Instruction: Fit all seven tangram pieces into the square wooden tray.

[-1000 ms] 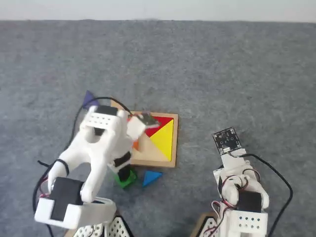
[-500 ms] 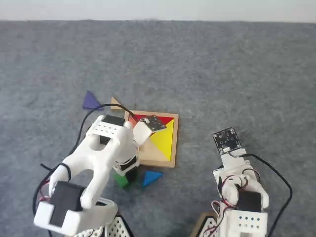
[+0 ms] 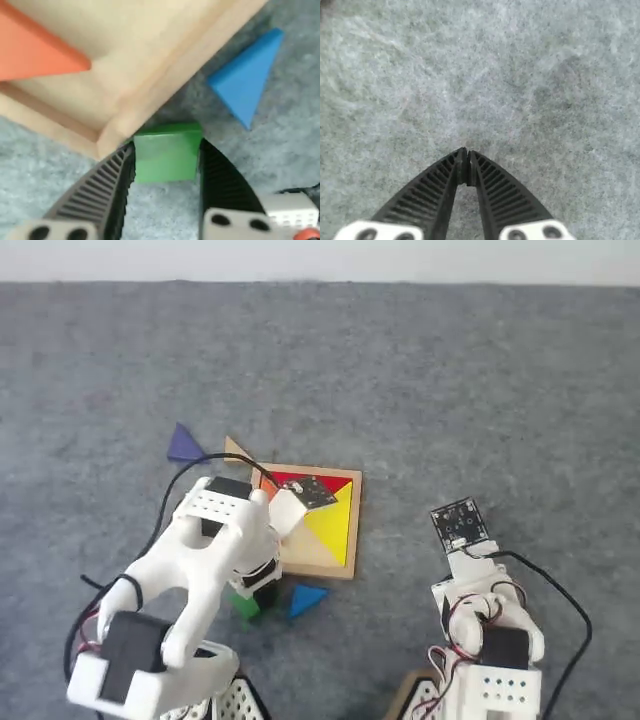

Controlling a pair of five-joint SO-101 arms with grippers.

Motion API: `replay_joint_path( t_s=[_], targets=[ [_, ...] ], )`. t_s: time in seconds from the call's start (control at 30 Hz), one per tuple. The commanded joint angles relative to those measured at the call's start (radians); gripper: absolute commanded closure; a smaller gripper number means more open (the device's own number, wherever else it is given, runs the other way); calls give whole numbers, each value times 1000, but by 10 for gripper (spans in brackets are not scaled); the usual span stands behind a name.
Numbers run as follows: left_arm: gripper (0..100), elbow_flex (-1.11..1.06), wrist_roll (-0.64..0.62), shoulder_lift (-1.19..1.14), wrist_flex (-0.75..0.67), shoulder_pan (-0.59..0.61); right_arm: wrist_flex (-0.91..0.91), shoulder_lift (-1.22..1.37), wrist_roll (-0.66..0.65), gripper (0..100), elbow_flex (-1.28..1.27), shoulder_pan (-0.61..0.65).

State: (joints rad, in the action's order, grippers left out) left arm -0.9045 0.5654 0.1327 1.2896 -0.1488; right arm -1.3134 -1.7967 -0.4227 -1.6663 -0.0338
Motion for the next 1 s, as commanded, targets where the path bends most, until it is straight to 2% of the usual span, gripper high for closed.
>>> replay_joint_path(
  t_s=[0.0,0.3,0.53,0.67,0.83,0.97],
  targets=[
    [846,-5,-55,-5,-34,12,-2,-16,-8,991,-17,4],
    [892,81,-61,3,-14,144,-2,-16,-8,991,-17,4],
    [892,246,2,3,20,353,-2,-16,-8,991,-17,4],
    [891,364,-12,-5,17,448,-2,-16,-8,991,-17,4],
    [828,475,-169,-9,-57,488,-2,-16,-8,991,-17,4],
    [823,562,-285,-54,-69,434,-2,-16,-8,991,-17,4]
  ],
)
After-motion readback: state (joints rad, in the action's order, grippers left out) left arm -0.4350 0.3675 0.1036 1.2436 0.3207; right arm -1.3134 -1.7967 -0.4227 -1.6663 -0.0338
